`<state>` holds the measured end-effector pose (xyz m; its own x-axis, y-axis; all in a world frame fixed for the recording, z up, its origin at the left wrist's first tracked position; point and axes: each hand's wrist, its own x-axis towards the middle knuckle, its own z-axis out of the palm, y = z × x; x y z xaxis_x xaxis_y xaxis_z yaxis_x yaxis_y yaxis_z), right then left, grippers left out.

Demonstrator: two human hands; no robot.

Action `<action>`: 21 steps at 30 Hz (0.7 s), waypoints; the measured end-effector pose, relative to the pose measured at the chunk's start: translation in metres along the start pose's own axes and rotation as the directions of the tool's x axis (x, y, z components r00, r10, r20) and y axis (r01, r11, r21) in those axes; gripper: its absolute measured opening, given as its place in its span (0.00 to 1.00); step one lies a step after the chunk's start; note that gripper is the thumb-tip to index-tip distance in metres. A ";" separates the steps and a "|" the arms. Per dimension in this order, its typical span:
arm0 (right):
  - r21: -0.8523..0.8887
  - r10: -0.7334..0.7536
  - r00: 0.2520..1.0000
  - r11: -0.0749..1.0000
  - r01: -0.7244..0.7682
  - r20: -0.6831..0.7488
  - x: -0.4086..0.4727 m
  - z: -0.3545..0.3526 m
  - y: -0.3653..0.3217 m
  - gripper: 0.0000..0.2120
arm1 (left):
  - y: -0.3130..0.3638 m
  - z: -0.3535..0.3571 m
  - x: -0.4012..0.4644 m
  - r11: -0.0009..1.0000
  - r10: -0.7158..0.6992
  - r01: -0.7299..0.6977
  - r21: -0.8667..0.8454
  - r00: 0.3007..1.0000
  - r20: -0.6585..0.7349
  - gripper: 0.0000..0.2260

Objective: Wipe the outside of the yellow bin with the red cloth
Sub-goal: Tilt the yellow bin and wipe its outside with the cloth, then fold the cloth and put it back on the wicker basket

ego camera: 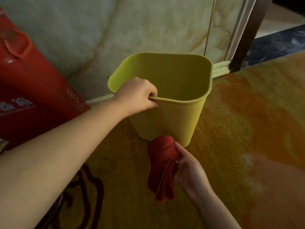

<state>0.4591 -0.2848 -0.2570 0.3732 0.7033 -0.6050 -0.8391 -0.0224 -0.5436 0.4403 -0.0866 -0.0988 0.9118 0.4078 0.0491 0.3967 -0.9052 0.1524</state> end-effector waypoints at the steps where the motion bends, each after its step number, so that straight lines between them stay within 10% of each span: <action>1: -0.015 0.002 1.000 1.000 -0.002 0.005 0.000 0.001 0.002 0.26 | 0.001 0.002 -0.004 1.000 -0.011 0.011 -0.004 1.000 -0.011 0.06; 18: -0.078 0.048 0.989 0.996 -0.038 0.141 -0.005 0.019 0.007 0.21 | 0.022 0.011 -0.019 0.991 -0.076 0.059 -0.121 0.987 -0.142 0.08; 21: -0.069 0.045 0.979 0.997 -0.032 0.198 -0.008 0.018 0.005 0.21 | 0.006 0.014 -0.063 0.959 -0.079 -0.030 -0.282 0.926 -0.368 0.13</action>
<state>0.4449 -0.2772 -0.2445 0.2489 0.8283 -0.5020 -0.8213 -0.0942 -0.5627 0.3867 -0.1192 -0.1148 0.7737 0.4937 0.3970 0.3228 -0.8465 0.4234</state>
